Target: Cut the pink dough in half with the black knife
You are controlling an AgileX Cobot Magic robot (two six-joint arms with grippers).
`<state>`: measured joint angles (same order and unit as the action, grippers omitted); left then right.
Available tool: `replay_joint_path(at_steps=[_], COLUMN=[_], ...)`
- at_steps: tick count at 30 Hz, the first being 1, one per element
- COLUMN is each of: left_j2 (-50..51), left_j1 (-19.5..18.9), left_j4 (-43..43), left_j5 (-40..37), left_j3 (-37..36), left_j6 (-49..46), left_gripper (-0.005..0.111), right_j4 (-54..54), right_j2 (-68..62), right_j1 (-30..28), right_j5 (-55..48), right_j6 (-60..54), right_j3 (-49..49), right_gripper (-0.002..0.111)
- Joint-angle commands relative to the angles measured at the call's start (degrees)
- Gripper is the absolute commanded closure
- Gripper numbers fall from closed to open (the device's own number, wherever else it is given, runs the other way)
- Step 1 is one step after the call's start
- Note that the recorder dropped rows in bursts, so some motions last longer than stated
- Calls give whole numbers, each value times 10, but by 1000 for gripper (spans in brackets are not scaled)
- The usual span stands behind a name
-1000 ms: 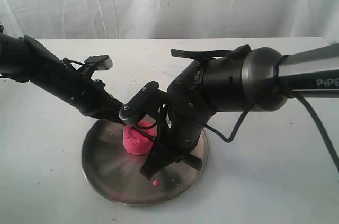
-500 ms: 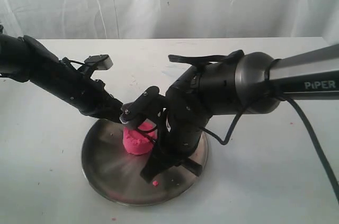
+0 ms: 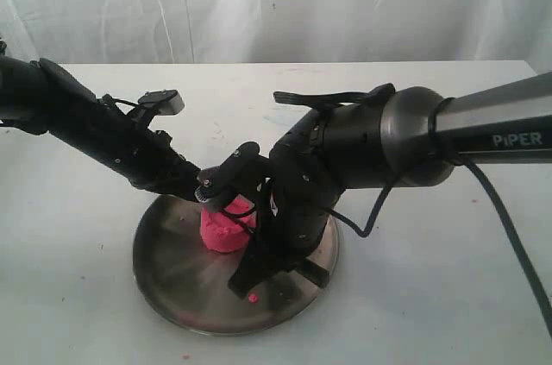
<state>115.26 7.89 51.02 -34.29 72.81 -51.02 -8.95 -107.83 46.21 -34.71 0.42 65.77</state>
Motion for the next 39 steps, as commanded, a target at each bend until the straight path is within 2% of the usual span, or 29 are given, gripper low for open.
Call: replay_joint_path(at_steps=[1, 39], left_j2=[0, 0], left_j1=[2, 2], left_j4=[4, 4], left_j5=[-14, -19], left_j3=[-1, -1], left_j6=[1, 1], left_gripper=[107, 107], right_j4=[2, 2], right_j2=[17, 4], right_j1=[0, 0], right_j5=[5, 14], right_j6=[-4, -4], right_j3=[4, 4], right_gripper=[102, 102])
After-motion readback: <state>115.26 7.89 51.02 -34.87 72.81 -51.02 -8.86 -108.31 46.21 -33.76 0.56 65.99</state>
